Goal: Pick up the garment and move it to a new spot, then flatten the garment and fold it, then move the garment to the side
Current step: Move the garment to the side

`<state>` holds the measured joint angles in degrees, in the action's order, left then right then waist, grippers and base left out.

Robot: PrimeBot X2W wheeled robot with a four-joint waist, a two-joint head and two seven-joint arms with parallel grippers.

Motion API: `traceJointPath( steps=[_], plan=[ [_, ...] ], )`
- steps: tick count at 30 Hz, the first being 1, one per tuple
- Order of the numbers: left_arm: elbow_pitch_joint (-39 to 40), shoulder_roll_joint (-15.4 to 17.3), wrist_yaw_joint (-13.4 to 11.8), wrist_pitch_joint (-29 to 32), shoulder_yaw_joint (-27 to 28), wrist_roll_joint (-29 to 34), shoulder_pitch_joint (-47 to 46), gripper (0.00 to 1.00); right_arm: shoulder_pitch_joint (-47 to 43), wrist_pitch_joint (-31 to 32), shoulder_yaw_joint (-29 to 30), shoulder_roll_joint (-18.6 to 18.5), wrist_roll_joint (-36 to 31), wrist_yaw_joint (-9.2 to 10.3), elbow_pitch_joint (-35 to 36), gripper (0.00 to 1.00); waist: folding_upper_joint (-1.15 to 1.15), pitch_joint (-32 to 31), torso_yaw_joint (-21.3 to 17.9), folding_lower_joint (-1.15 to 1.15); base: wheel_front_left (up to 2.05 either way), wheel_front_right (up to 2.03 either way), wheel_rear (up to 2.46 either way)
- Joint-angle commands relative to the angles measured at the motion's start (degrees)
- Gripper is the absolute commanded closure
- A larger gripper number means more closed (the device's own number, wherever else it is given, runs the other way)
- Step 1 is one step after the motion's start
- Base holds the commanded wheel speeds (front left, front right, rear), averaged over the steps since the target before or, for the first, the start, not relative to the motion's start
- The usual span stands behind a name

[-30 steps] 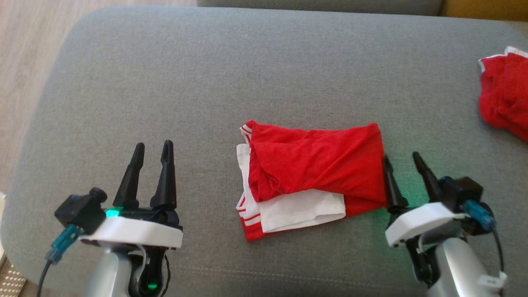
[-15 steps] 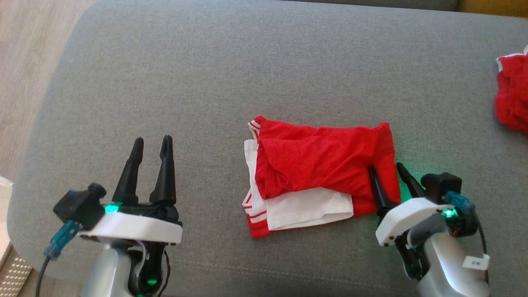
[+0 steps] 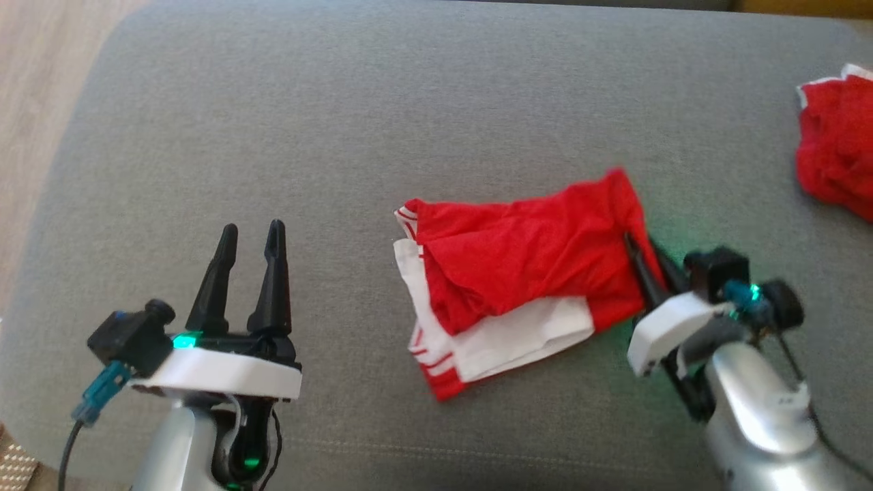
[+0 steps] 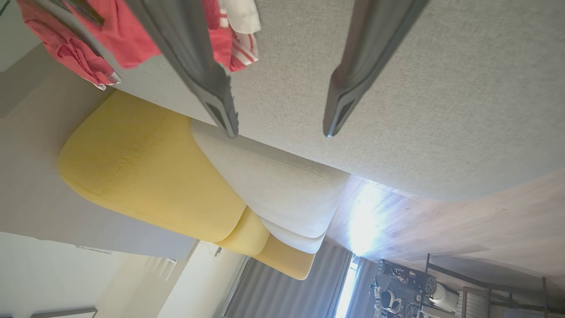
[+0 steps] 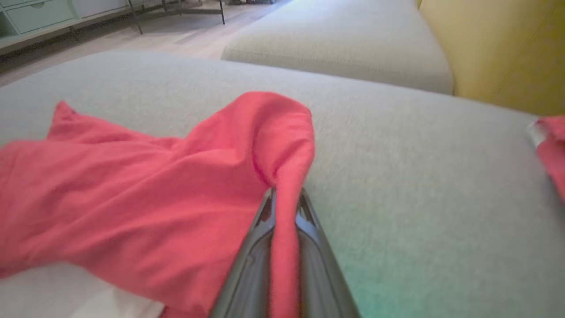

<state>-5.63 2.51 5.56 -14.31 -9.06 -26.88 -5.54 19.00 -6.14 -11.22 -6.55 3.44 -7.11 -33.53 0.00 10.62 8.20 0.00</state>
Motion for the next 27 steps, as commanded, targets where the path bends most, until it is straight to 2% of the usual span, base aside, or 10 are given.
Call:
traceJointPath(
  steps=[1, 8, 14, 19, 27],
  plan=[
    [2.1, 0.4, 0.2, -0.7, 1.4, 0.3, -2.9, 0.00, 3.5, -0.5, -1.4, -1.5, -0.3, -0.37, 2.8, 1.00, 0.00, 0.4, -1.0, 0.00, 0.00, 0.00, 0.00],
    [3.3, 0.4, 0.9, -0.7, 1.2, 2.5, -6.0, 0.00, 11.1, 3.1, -4.3, -7.3, 0.6, -0.37, 6.2, 1.00, 0.00, 3.2, -5.5, 0.00, 0.00, 0.00, 0.00],
    [4.2, 0.4, 1.6, -0.7, 1.0, 4.2, -10.2, 0.00, 18.3, 6.0, -2.6, -12.6, 2.6, -0.37, 6.2, 1.00, 0.00, 7.0, -9.7, 0.00, 0.00, 0.00, 0.00],
    [4.5, 0.4, 1.8, -0.7, 0.0, 5.7, -13.4, 0.00, 22.9, 6.9, 2.4, -15.4, 2.4, -0.37, 4.0, 1.00, 0.00, 9.9, -12.4, 0.00, 0.00, 0.00, 0.00],
    [4.6, 0.8, 1.9, -0.7, -2.5, 6.6, -16.2, 0.00, 28.0, 6.6, 13.3, -17.1, -0.9, -0.37, -1.5, 1.00, 0.00, 13.9, -15.3, 0.00, 0.00, 0.00, 0.00]
  ],
)
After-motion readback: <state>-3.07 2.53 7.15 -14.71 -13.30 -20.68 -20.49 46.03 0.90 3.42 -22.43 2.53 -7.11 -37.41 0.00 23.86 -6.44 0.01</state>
